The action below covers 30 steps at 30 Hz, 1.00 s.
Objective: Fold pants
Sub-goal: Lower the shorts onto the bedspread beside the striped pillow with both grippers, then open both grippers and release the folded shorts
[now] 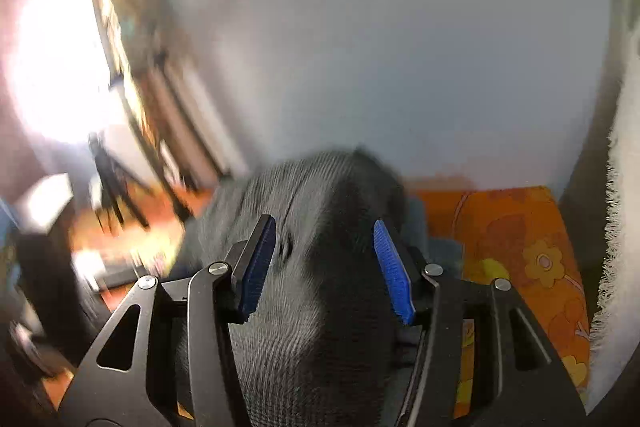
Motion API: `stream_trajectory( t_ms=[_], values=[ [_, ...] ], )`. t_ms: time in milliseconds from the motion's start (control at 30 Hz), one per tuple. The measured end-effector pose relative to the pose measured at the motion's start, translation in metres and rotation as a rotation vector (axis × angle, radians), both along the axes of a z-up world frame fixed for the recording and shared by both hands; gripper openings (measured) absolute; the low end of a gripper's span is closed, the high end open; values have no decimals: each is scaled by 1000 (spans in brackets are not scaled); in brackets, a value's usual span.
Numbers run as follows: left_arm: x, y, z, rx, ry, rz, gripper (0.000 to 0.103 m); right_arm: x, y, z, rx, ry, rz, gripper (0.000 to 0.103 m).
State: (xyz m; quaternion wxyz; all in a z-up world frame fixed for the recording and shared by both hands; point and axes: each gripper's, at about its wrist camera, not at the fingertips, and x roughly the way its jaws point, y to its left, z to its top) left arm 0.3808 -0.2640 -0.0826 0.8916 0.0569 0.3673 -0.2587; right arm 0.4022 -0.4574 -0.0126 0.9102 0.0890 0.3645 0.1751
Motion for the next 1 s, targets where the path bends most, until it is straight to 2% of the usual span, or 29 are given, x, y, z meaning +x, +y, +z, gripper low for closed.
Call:
stream_trajectory(
  t_ms=[67, 133, 233, 267, 367, 433, 600, 667, 767, 867, 1000],
  values=[
    [-2, 2, -2, -2, 0, 7, 24, 5, -5, 9, 52, -19, -19, 50],
    [-3, 4, -2, 8, -2, 7, 25, 14, 2, 9, 72, -10, -3, 41],
    [-6, 5, -5, 37, -14, 1, 27, 28, 18, -3, 36, 30, 31, 41],
    [-6, 6, -7, 33, -7, 1, 27, 39, 25, -13, 17, 70, 37, 41],
    [-8, 10, -7, 7, 14, 12, 27, 63, 29, -36, -79, 145, -23, 38],
    [-9, 10, -5, 9, 13, 13, 27, 66, 22, -38, -60, 157, -47, 38],
    [-15, 18, 0, -5, 14, 26, 27, 33, 2, -14, -40, 107, -77, 39],
    [-16, 24, 4, -16, 20, 35, 27, 11, -9, -5, -2, 110, -86, 39],
    [-24, 30, 11, -13, 23, 47, 26, -28, -12, -2, -33, 101, -93, 39],
    [-33, 38, 17, -22, 44, 60, 27, -61, -7, -21, -72, 195, -77, 39],
    [-55, 50, 27, -24, 47, 77, 27, -97, 2, -33, -153, 267, -56, 39]
  ],
)
